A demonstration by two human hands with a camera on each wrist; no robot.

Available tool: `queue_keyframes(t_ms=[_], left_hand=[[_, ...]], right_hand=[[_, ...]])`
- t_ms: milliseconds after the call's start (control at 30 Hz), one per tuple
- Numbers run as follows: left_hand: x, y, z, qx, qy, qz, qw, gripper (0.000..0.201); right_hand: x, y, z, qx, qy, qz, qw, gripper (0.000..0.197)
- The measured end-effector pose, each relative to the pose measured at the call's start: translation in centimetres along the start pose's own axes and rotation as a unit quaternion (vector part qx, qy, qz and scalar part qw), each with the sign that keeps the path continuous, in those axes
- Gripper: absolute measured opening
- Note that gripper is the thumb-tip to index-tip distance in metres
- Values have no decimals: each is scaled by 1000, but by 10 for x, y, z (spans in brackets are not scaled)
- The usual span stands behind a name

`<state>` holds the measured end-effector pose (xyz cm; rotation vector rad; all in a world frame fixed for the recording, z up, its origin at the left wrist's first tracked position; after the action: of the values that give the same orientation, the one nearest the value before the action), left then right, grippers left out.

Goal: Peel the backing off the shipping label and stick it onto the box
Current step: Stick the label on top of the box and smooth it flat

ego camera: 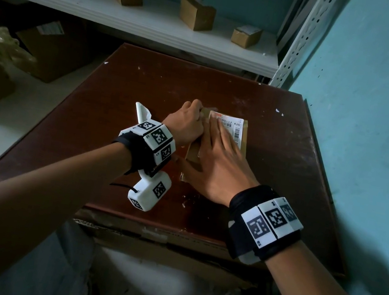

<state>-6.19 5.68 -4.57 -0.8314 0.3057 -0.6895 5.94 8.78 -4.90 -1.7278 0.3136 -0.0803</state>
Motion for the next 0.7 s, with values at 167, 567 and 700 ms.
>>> queue_keyframes(t_ms=[167,567,700], left_hand=[[1,0,0,4,2,-2,1000,31],[1,0,1,2,3,-2,1000,31],[0,1,2,-8,4,3,1000,32]], right_hand=[[4,-4,2,7,-6,-1,1000,100],[15,-12,16,31,16,-47,998,104],[17,-10,21,52,17,-55,997,107]])
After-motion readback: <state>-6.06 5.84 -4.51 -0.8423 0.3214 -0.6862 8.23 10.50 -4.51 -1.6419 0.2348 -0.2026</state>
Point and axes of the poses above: each hand's wrist, its own x-axis away from the middle knuckle, its own y-axis out of the palm, z = x × y, the point moved 5 cm from there along -x, towards the middle knuckle, and after that the axes turned 6 degrees about z, right-handed, at the moved point
